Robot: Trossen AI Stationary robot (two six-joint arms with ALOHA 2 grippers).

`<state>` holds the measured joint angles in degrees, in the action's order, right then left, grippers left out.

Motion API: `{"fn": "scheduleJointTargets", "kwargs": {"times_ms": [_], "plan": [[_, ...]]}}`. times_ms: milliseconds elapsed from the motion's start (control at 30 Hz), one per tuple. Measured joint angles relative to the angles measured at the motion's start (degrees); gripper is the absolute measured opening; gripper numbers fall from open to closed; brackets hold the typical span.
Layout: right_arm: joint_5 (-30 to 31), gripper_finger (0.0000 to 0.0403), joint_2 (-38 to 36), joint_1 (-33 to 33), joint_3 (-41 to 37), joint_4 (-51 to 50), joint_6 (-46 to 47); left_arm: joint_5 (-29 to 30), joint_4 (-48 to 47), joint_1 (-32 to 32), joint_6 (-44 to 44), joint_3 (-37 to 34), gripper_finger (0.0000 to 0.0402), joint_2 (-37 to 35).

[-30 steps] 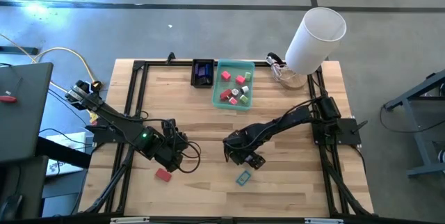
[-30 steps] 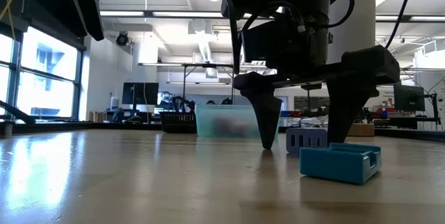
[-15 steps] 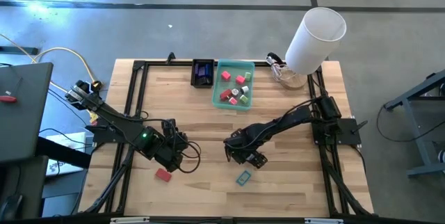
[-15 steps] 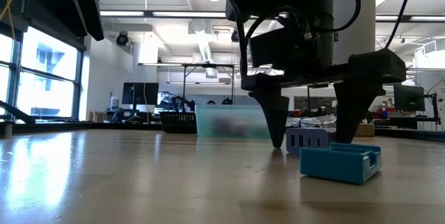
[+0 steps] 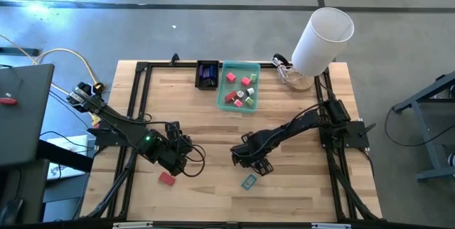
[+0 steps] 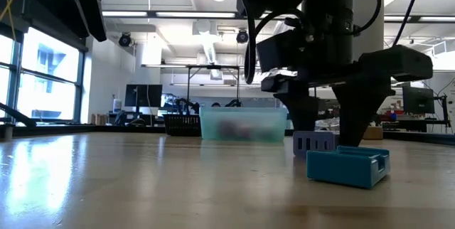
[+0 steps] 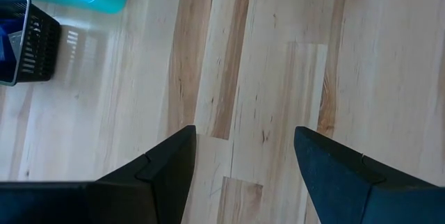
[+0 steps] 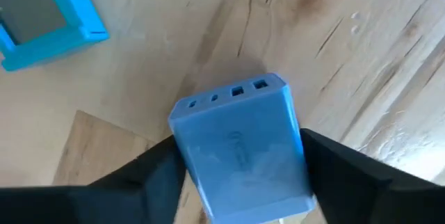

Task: Pick & Place Office items
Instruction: Put the light purple charger adapter into the green bin

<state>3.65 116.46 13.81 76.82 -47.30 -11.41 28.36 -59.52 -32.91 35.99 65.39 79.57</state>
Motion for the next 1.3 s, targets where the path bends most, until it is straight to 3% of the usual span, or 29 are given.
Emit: {"fn": "scheduleJointTargets", "kwargs": {"times_ms": [100,500,633,833,1100,1200,1300], "plan": [[-0.17,0.0202,0.0,0.34,-0.07,1.13,3.75,0.0,-0.01,0.0,0.0,0.0,0.0233,0.0],[6.03,0.0207,-0.46,1.28,-0.11,3.56,26.09,-0.79,-0.03,0.69,-9.21,-4.89,0.0233,0.0],[15.68,0.0206,-2.54,2.64,-0.22,5.31,27.16,-0.75,-0.03,1.94,-9.16,-7.12,0.0233,0.0],[30.65,0.0201,-11.88,3.57,-0.04,2.21,28.58,-1.27,3.21,2.89,-11.1,-9.67,0.0233,0.0],[47.93,0.0207,-23.51,-2.29,0.04,1.2,31.46,-11.37,17.1,2.84,-22.93,-13.52,0.0233,0.0],[46.84,0.0202,-26.31,-7.96,-0.02,1.77,34.01,-11.51,20.27,2.84,-23.59,-14.44,0.0233,0.0],[41.05,0.0201,-26.9,-14.67,0.07,5.32,33.89,-12.0,21.98,2.86,-23.69,-15.23,0.0233,0.0]]}}
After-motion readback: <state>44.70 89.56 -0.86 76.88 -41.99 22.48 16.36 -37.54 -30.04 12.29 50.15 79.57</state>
